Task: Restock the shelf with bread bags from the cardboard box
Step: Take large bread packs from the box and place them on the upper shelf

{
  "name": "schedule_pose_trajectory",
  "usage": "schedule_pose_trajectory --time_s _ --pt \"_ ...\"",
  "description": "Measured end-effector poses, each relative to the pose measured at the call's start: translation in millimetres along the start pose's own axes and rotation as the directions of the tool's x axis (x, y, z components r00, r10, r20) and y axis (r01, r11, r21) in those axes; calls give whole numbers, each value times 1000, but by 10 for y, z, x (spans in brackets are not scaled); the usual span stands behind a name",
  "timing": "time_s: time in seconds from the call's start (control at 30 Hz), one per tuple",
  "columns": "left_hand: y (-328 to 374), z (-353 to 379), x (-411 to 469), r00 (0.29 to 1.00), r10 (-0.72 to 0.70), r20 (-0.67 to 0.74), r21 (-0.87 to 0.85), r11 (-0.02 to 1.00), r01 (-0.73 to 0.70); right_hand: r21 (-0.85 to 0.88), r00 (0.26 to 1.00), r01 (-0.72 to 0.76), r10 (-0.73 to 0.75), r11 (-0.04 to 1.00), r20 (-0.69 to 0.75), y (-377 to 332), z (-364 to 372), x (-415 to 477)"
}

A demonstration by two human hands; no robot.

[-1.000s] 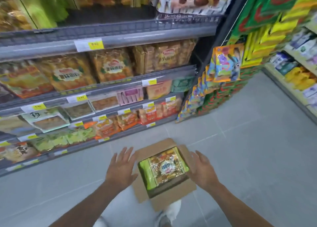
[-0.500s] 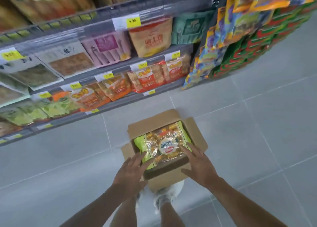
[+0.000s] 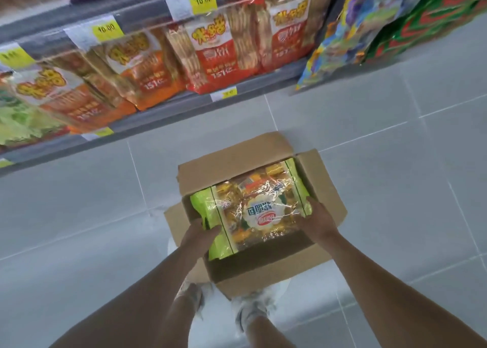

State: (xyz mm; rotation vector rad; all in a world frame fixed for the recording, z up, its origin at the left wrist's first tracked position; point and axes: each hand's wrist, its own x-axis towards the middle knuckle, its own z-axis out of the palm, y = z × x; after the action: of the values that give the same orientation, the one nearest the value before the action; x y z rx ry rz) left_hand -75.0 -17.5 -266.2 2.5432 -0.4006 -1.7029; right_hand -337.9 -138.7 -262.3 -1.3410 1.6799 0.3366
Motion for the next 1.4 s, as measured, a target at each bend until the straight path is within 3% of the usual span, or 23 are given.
schedule_pose_trajectory --time_s 0.1,0.2,0.33,0.47,0.63,0.8,1.0,1.23,1.4 --pt "14 83 297 996 -93 4 -121 988 93 31 999 33 -32 999 -24 13 63 335" --pt "17 142 589 992 -127 15 -240 962 127 20 999 -33 34 999 -36 50 128 583" --pt "90 201 805 972 -237 7 -448 868 215 18 992 -4 6 1000 -122 147 205 761" --pt "106 185 793 967 -255 23 -495 837 232 49 980 -13 22 999 -200 98 157 646" --pt "83 -10 436 980 -196 34 -480 857 188 89 979 -57 73 994 -189 8 -49 258" --pt "206 -405 -200 992 -113 52 -484 866 124 208 981 21 21 978 -195 -232 -503 -434" --pt "857 -1206 -1570 985 81 151 -532 847 12 353 946 122 -2 928 -323 -776 -1458 -1480" --pt "1601 -2164 -3132 927 353 128 -657 730 -187 300 820 435 -235 849 -522 -1637 -2863 -2892" --pt "1833 -2594 -3872 905 413 101 -688 686 -236 88 652 597 -418 798 -633 -2278 -3847 -3725"
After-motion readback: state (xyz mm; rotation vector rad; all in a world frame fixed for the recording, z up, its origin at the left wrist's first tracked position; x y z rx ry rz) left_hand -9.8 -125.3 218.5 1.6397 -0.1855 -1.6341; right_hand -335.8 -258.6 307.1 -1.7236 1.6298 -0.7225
